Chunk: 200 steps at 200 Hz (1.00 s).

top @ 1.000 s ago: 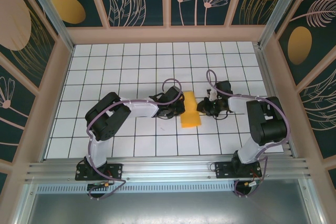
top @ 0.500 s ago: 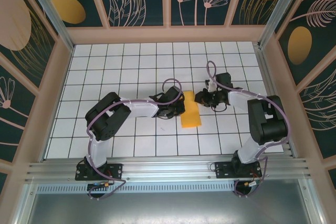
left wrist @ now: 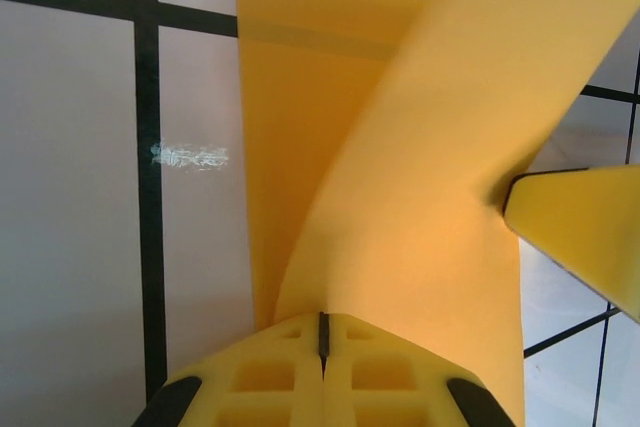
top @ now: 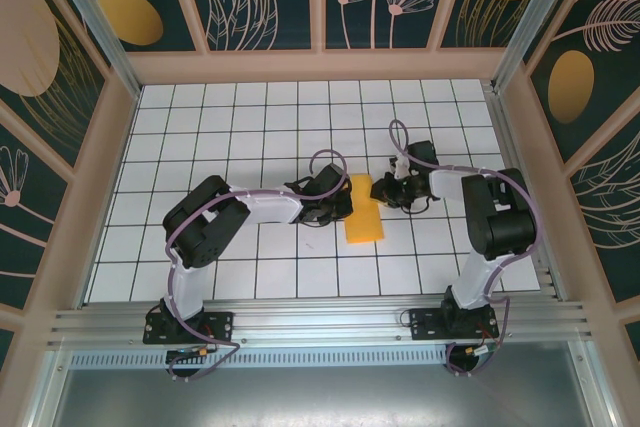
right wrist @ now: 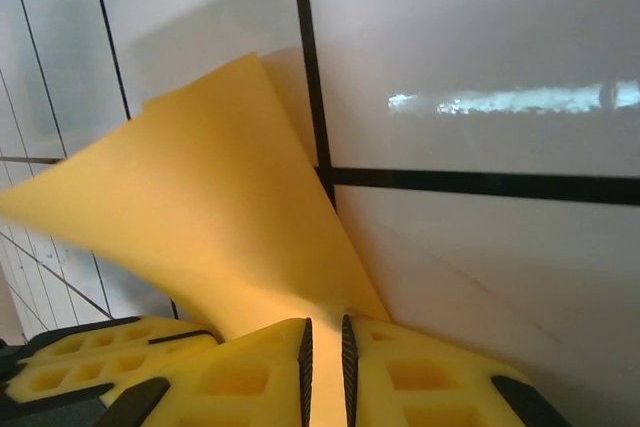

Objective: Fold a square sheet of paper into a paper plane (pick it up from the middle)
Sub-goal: Fold the square sheet of paper in half at the center of the table.

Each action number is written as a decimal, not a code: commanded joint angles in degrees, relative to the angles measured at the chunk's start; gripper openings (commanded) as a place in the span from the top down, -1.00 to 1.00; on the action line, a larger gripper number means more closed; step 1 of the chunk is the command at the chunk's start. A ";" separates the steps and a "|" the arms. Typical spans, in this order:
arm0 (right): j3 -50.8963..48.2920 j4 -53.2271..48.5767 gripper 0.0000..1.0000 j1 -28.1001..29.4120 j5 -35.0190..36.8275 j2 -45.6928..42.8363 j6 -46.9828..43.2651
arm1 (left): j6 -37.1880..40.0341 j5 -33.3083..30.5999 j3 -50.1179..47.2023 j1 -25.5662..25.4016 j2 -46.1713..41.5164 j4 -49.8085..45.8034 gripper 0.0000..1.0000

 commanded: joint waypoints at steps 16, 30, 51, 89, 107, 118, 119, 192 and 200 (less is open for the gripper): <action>4.82 -1.50 0.60 -0.19 -1.55 -0.76 -2.00 | 1.21 -0.57 -1.18 -0.41 3.30 -6.41 0.96; 5.27 -1.23 0.59 -0.16 -1.41 0.94 -2.02 | 1.25 -0.57 -1.09 -0.39 3.38 -6.48 0.96; 5.04 -0.17 0.59 -0.16 -0.54 3.49 -1.71 | 1.25 -0.55 -1.09 -0.42 3.42 -6.49 0.96; 4.75 -0.42 0.60 -0.21 3.05 6.77 -1.23 | 1.24 -0.65 -1.27 -0.37 3.29 -6.55 0.96; 5.64 -1.29 0.60 -0.16 2.48 5.55 -1.21 | 1.33 -0.76 -1.39 -0.38 3.25 -6.80 0.96; 6.60 -2.26 0.60 -0.13 2.54 3.85 -1.31 | 1.31 -0.80 -1.44 -0.38 3.18 -6.80 0.97; 6.71 -2.42 0.60 -0.16 2.54 3.68 -1.32 | 1.33 -0.82 -1.44 -0.36 3.17 -6.78 0.96; 12.79 -4.69 0.60 -0.06 1.38 6.00 -2.03 | 1.38 -0.84 -1.44 -0.38 3.18 -7.00 0.97; 12.93 -4.45 0.59 -0.08 1.44 6.92 -2.02 | 1.43 -0.84 -1.44 -0.34 3.17 -6.98 0.97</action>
